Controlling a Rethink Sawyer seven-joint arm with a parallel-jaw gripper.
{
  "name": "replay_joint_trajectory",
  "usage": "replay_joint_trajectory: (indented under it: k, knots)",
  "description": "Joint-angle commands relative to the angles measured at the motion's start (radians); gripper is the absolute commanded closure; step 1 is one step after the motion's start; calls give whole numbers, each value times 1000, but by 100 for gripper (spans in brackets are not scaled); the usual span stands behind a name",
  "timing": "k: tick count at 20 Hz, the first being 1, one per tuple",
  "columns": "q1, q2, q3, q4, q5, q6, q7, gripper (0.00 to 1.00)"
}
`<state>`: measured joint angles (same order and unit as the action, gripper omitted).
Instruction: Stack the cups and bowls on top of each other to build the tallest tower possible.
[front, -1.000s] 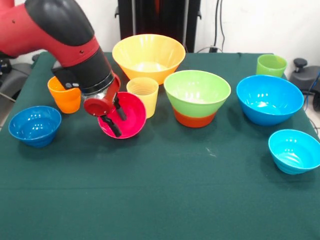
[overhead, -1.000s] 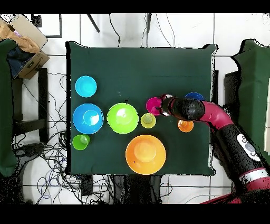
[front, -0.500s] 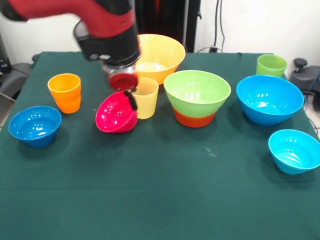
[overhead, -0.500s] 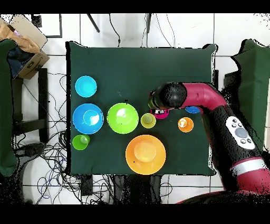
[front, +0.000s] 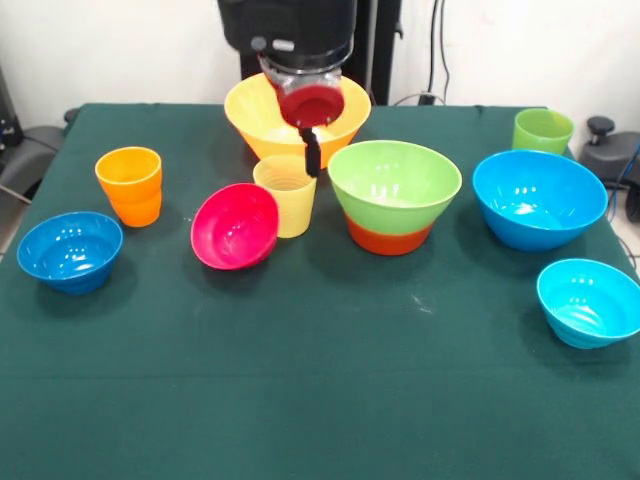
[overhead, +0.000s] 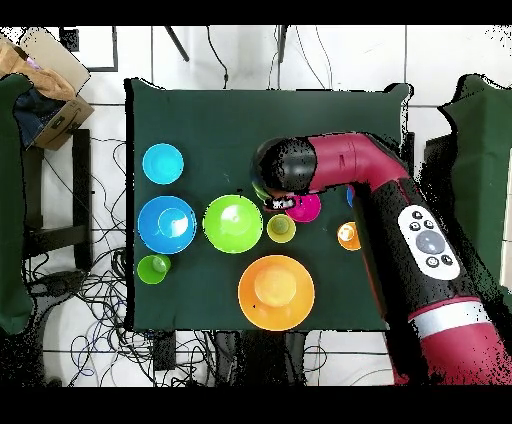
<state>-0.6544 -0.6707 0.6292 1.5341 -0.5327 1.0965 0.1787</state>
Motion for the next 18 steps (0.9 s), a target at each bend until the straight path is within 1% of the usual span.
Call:
replay_joint_trajectory:
  k: [1,3,4,7,12,15,18]
  knots:
    - [1,-43,-88,5,9,33,205,0]
    - [-8,-21,-81,-1,5,19,169,0]
    - [-17,5,-74,-17,-3,1,142,0]
    - [-43,47,-62,-28,-27,-45,84,0]
    - [-106,104,-23,-60,-55,-69,-47,0]
    - [-140,141,-2,-66,-58,-94,-84,0]
    - [-153,162,5,-56,-70,-131,-79,0]
